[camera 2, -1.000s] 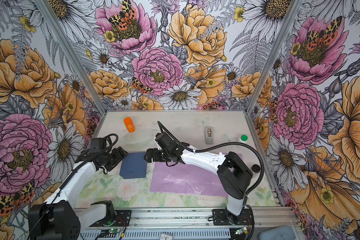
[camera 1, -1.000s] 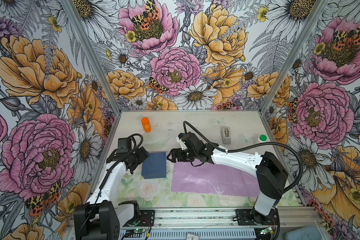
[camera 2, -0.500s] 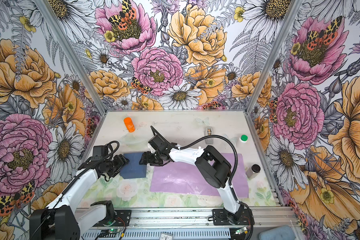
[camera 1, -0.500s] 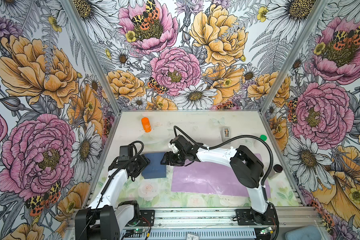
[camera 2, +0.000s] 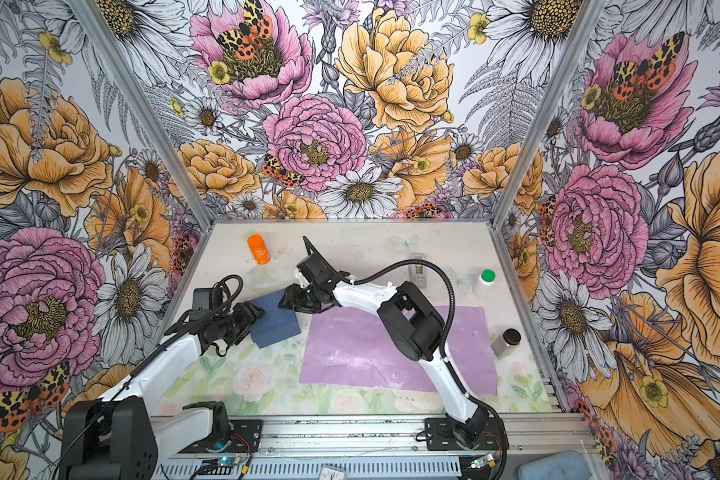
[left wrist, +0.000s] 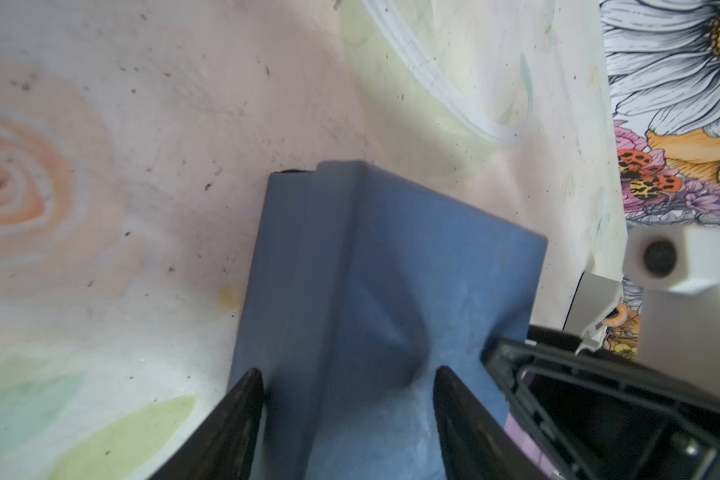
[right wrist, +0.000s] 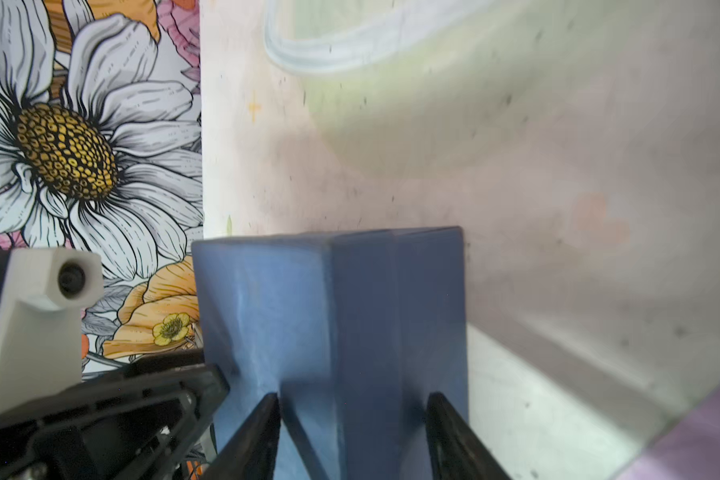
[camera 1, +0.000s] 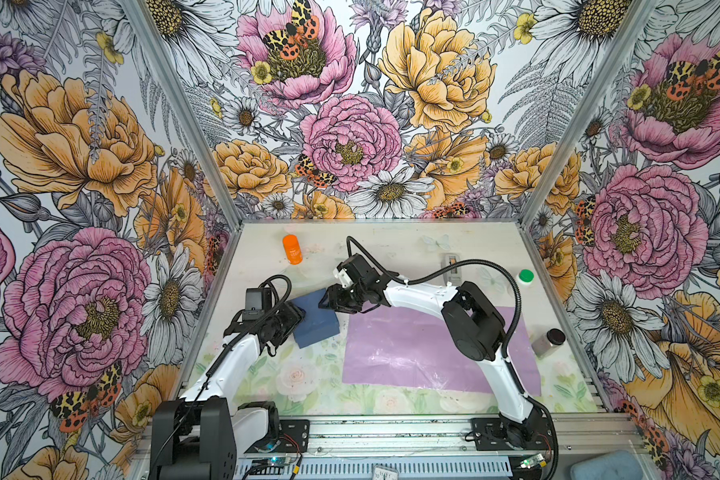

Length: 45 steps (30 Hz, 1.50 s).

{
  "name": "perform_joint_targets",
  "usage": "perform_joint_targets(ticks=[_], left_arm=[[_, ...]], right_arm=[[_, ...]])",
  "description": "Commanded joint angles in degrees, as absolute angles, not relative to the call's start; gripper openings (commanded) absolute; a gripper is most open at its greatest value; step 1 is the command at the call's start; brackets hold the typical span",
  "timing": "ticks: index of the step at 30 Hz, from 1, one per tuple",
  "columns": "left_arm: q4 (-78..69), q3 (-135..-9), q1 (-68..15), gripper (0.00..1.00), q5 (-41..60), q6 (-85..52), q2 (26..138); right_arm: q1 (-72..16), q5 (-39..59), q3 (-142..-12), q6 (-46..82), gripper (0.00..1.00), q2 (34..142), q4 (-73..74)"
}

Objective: Wrap the gift box in paper
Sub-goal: 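Grasp the blue box with the left gripper while the right gripper grips it too, then lift the blue box with both grippers and carry it onto the lilac paper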

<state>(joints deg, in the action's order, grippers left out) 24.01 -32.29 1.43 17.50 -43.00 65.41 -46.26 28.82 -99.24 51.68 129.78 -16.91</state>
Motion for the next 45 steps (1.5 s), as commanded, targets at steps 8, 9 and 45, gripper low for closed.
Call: perform_joint_targets(ticks=[8, 9, 45], left_arm=[[22.0, -29.1, 3.5, 0.83, 17.7, -46.3, 59.7], [21.5, -28.4, 3.8, 0.83, 18.0, -46.5, 59.5], [18.2, -32.5, 1.6, 0.55, 22.4, -44.5, 66.3]], right_arm=[[-42.1, 31.2, -98.1, 41.8, 0.80, 125.2, -21.1], [-42.2, 32.6, -98.5, 41.3, 0.80, 125.5, -21.1], [-48.4, 30.0, -115.1, 36.2, 0.46, 134.2, -33.3]])
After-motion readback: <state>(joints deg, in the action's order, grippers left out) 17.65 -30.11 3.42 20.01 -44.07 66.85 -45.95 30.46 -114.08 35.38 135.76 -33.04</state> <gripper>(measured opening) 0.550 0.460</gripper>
